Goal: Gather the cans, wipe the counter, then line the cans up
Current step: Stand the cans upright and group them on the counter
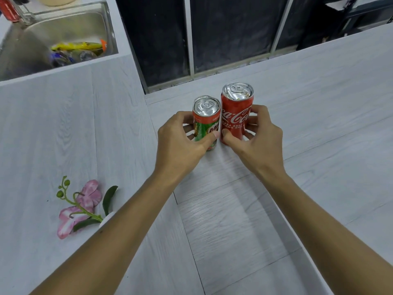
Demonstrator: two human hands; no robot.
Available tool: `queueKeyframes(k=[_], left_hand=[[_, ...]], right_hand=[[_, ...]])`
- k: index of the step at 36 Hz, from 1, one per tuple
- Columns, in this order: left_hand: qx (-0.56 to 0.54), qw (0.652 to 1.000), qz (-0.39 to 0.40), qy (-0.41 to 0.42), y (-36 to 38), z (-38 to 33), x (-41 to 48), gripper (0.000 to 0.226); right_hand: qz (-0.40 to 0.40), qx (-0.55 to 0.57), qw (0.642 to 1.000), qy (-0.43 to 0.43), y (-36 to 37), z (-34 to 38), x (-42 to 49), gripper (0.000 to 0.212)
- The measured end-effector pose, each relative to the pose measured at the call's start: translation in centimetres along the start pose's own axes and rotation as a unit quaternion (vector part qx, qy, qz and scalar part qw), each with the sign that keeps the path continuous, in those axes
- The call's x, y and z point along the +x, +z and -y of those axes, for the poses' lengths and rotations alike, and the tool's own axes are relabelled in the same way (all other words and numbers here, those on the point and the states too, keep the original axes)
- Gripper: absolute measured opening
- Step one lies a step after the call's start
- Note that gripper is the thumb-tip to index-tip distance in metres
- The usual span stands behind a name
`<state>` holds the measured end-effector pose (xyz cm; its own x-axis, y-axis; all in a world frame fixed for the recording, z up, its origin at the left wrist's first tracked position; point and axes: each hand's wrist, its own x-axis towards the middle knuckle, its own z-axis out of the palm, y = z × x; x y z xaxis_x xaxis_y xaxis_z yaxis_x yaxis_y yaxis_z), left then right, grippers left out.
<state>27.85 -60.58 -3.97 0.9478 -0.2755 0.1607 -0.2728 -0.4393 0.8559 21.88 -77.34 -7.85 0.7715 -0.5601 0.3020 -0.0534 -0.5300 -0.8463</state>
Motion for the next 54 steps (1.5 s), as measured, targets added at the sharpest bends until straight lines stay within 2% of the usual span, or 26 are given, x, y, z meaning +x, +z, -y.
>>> queueKeyframes(k=[13, 24, 34, 42, 47, 54], left_hand=[[0.03, 0.999, -0.013, -0.013, 0.4, -0.1, -0.5, 0.07], [0.097, 0.994, 0.019, -0.047, -0.4, 0.4, -2.7, 0.086], [0.143, 0.988, 0.037, -0.046, -1.9, 0.1, -5.2, 0.075], [0.172, 0.982, 0.063, -0.033, -3.8, -0.4, -8.1, 0.067], [0.172, 0.982, 0.067, -0.032, -5.5, -0.8, -10.0, 0.065], [0.187, 0.98, 0.061, -0.006, -10.3, -1.3, -14.4, 0.066]], right_hand=[[0.007, -0.039, 0.999, 0.014, -0.4, 0.7, -0.4, 0.072], [0.011, -0.117, 0.992, 0.053, -1.7, 2.1, -2.0, 0.097], [0.041, -0.188, 0.979, 0.063, -3.0, 4.0, -4.7, 0.092], [0.047, -0.198, 0.978, 0.039, -3.9, 6.3, -8.0, 0.075], [0.07, -0.215, 0.973, 0.053, -4.3, 8.1, -10.3, 0.084], [0.073, -0.222, 0.971, 0.056, -3.7, 11.3, -15.0, 0.088]])
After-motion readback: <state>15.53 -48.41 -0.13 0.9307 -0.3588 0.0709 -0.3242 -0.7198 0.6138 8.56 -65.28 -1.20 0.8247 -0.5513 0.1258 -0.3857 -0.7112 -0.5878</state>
